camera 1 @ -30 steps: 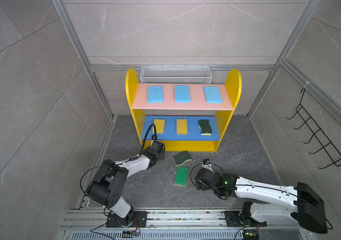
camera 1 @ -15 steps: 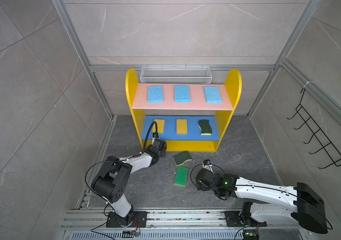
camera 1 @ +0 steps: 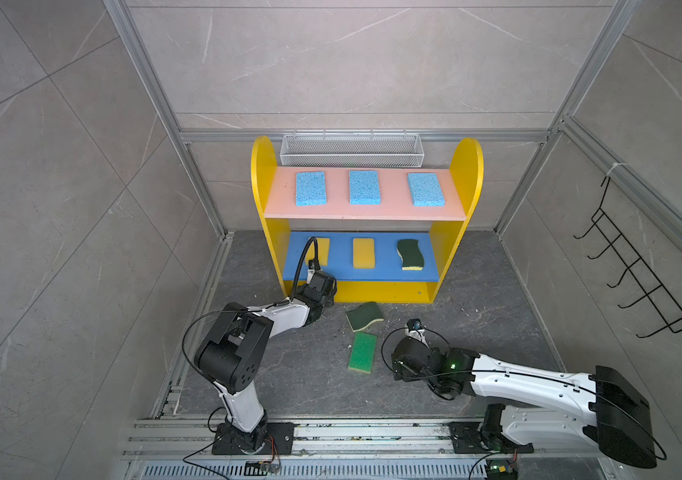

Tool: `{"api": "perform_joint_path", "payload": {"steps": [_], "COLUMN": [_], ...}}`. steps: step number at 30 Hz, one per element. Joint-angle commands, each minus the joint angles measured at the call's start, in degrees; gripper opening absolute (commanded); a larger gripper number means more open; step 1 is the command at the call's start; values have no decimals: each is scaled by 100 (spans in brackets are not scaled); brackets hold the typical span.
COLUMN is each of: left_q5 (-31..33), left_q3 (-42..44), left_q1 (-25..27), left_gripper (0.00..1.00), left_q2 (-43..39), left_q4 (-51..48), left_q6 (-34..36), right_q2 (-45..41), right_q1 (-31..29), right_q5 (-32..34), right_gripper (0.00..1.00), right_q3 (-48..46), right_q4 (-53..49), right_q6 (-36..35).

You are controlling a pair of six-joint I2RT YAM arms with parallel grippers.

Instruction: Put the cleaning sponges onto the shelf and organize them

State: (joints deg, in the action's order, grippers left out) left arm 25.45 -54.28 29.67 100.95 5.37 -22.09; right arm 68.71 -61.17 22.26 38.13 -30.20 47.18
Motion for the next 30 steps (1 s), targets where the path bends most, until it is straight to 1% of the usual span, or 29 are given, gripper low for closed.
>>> {"api": "perform_joint_path", "payload": {"steps": [1, 7, 12, 14, 17, 20, 21, 23, 30], "left_q5": [15, 82, 101, 117, 134, 132, 276, 322, 344], "left_q3": [-61, -125, 3, 66, 152, 221, 238, 259, 428], "left_q1": [-40, -75, -77, -75, -75, -78, -76, -75, -67], "left_gripper": [72, 73, 73, 75, 78, 79, 79, 80, 81], "left_q2": [236, 353, 322, 294, 221, 141, 118, 75, -216], "left_q4": [-256, -327, -317, -317, -335, -353, -365, -398, -442], "left_q6": [-5, -48, -117, -144, -181, -172, -163, -156, -94], "right_q2": [-102, -126, -200, -210, -186, -173, -172, -171, -163], "right_q1": [-22, -27, -27, -26, -27, -27, -27, -27, -33], "right_q5": [6, -2, 3, 2, -3, -22, -28, -38, -49], "right_gripper": [91, 91, 91, 91, 91, 91, 91, 91, 90], "right_q3": [-25, -51, -110, -112, -96, -95, -90, -95, -64], "right_q4": [-131, -149, -162, -162, -162, -145, -146, -147, -169], "right_q6": [125, 167, 213, 217, 222, 228, 230, 239, 226]}}
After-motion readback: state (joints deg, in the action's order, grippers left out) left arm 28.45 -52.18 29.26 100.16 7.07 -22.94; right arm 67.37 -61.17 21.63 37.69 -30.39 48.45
